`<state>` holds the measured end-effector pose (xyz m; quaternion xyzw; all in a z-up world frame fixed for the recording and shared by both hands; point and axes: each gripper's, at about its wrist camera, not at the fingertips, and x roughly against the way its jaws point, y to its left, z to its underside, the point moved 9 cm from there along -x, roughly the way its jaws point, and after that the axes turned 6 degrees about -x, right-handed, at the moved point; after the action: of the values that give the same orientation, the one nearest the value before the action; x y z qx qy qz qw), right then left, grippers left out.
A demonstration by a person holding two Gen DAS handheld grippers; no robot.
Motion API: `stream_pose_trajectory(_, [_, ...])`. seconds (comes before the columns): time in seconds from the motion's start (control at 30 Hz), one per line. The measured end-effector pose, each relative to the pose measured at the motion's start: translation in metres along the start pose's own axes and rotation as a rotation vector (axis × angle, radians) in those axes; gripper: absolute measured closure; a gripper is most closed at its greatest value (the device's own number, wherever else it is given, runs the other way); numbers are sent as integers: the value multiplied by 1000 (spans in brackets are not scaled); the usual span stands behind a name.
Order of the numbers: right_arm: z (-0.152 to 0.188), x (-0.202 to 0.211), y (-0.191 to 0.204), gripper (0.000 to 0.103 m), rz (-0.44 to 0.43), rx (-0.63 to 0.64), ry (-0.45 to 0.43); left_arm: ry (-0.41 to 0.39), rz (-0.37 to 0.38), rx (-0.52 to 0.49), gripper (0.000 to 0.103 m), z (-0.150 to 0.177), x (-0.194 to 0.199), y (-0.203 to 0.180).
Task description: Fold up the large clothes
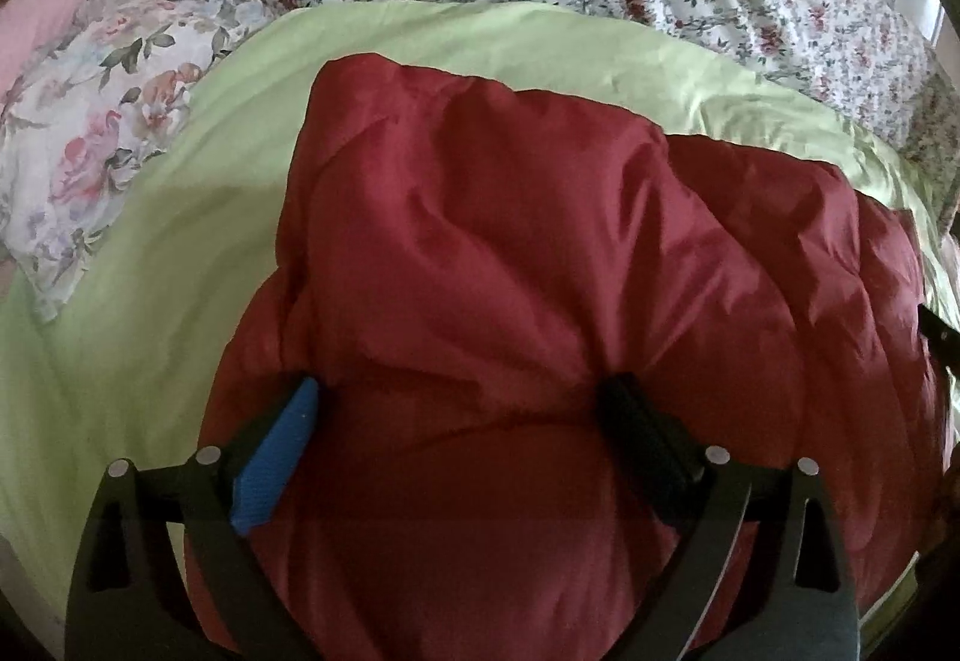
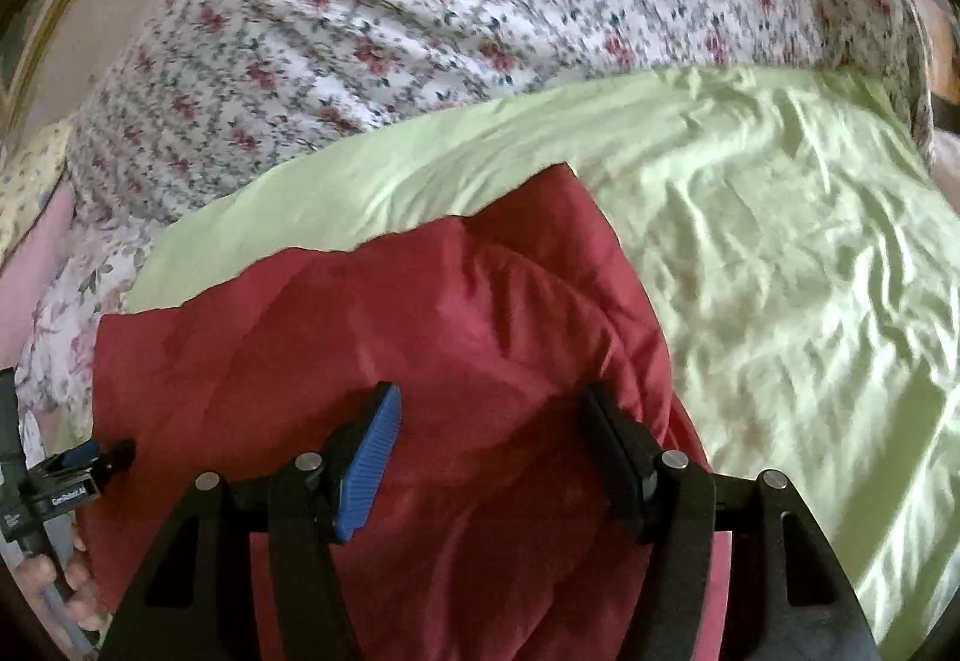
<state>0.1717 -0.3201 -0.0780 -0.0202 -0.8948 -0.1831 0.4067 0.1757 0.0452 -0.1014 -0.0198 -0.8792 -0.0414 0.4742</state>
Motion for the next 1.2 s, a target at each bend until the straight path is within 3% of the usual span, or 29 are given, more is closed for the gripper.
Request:
stream_pose_trajectory(0.47, [1, -20, -14, 39, -13, -49, 20, -5, -40, 4, 4, -3, -6, 0])
stream_pose_trajectory(0.57, [2, -20, -14, 39, 8, -43, 10, -7, -15, 2, 6, -3, 0, -1])
stream_pose_trajectory(0.7, [3, -20, -17, 39, 37, -45, 12, -89, 100, -25, 6, -3, 38, -7])
stream_pose_trajectory(0.77, [3, -21, -19, 39, 50, -50, 15, -104, 115, -23, 6, -1, 48, -1])
stream_pose_trajectory(0.87, [2, -23, -20, 38, 82, -41, 19, -80, 175, -5, 6, 5, 42, 9])
stream_pose_trajectory(0.97, [0, -25, -20, 32, 123, -31, 22, -39, 173, -6, 6, 8, 20, 14])
stream_pose_trajectory(1.1, [1, 6, -15, 32, 102, -53, -16, -34, 173, -5, 6, 6, 3, 13])
stream_pose_trajectory(1.2, [18, 45, 11, 32, 34, 9, -38, -48, 167, -7, 5, 5, 2, 11])
